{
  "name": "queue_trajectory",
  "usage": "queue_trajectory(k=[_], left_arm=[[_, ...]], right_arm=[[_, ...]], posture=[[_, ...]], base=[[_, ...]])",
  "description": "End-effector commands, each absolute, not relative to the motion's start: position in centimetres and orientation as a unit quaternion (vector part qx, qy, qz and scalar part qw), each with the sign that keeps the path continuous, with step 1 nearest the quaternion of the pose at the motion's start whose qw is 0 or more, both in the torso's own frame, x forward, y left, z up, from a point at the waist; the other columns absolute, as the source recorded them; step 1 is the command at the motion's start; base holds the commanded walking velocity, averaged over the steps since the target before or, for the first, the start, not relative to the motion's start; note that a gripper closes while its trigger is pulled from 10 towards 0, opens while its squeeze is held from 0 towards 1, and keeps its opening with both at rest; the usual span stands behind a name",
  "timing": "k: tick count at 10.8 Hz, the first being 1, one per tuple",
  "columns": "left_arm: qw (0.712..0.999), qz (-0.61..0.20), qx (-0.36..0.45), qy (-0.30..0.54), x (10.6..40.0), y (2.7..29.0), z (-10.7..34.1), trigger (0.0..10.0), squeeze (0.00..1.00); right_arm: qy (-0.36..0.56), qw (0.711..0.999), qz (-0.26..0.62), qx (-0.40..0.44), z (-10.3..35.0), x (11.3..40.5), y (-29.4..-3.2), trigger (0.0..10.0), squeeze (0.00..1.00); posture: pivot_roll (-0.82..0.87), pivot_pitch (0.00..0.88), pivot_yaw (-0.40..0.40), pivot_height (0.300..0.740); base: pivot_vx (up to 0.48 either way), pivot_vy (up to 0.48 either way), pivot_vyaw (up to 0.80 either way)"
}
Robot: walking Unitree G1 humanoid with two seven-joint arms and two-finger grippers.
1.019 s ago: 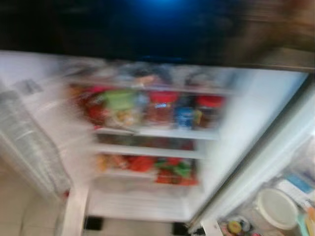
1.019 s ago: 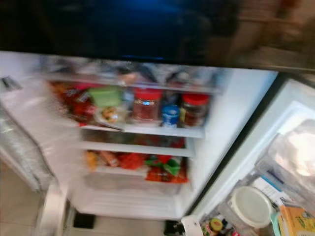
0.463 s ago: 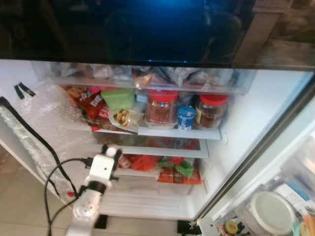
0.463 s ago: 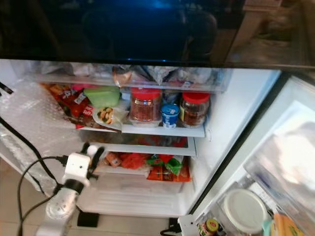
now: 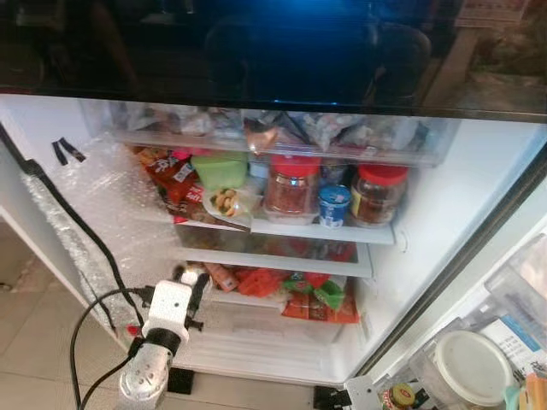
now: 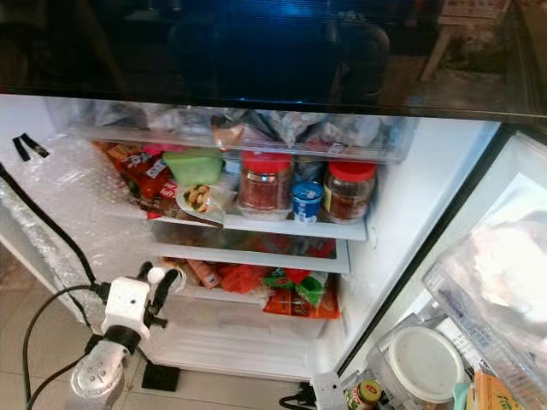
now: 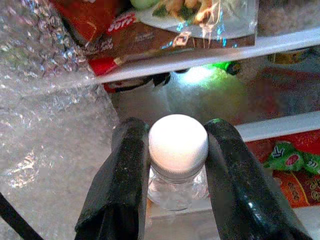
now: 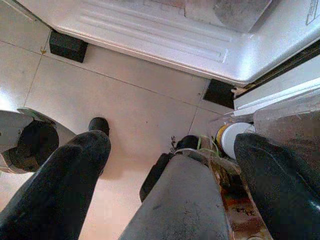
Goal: Restocking fridge
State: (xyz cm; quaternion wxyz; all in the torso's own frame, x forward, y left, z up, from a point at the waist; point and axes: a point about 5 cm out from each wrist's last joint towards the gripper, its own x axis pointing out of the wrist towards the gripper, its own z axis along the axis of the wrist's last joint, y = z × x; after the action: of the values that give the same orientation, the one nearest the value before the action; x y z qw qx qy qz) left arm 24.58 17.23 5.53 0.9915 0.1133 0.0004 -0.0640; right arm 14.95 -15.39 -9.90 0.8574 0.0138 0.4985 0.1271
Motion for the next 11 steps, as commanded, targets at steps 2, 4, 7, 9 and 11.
queue_trajectory(k=[2, 4, 7, 9, 11], left_arm=[[0.993, -0.057, 0.106, -0.004, 25.1, 17.8, 6.2, 10.0, 0.00], [0.992, -0.057, 0.108, -0.002, 25.4, 18.1, 6.5, 10.0, 0.00], [0.993, -0.061, 0.104, 0.003, 25.4, 17.8, 6.4, 10.0, 0.00], [0.992, -0.064, 0.105, -0.001, 25.7, 17.7, 6.7, 10.0, 0.00], [0.992, -0.065, 0.107, -0.005, 25.9, 17.7, 6.8, 10.0, 0.00]], right_arm=[[0.504, 0.860, 0.078, 0.010, -10.0, 14.5, -17.2, 10.0, 0.00], [0.504, 0.861, 0.066, 0.001, -10.0, 14.7, -17.3, 10.0, 0.00], [0.510, 0.858, 0.065, -0.008, -10.0, 14.7, -17.4, 10.0, 0.00], [0.511, 0.857, 0.066, -0.010, -10.0, 14.7, -17.4, 10.0, 0.00], [0.513, 0.855, 0.072, -0.018, -10.0, 14.7, -17.5, 10.0, 0.00]], posture=[[0.05, 0.000, -0.036, 0.740], [0.05, 0.000, -0.036, 0.740], [0.06, 0.000, -0.038, 0.740], [0.06, 0.000, -0.040, 0.740], [0.06, 0.000, -0.042, 0.740]], base=[[0.000, 0.000, 0.00], [0.000, 0.000, 0.00], [0.000, 0.000, 0.00], [0.000, 0.000, 0.00], [0.000, 0.000, 0.00]])
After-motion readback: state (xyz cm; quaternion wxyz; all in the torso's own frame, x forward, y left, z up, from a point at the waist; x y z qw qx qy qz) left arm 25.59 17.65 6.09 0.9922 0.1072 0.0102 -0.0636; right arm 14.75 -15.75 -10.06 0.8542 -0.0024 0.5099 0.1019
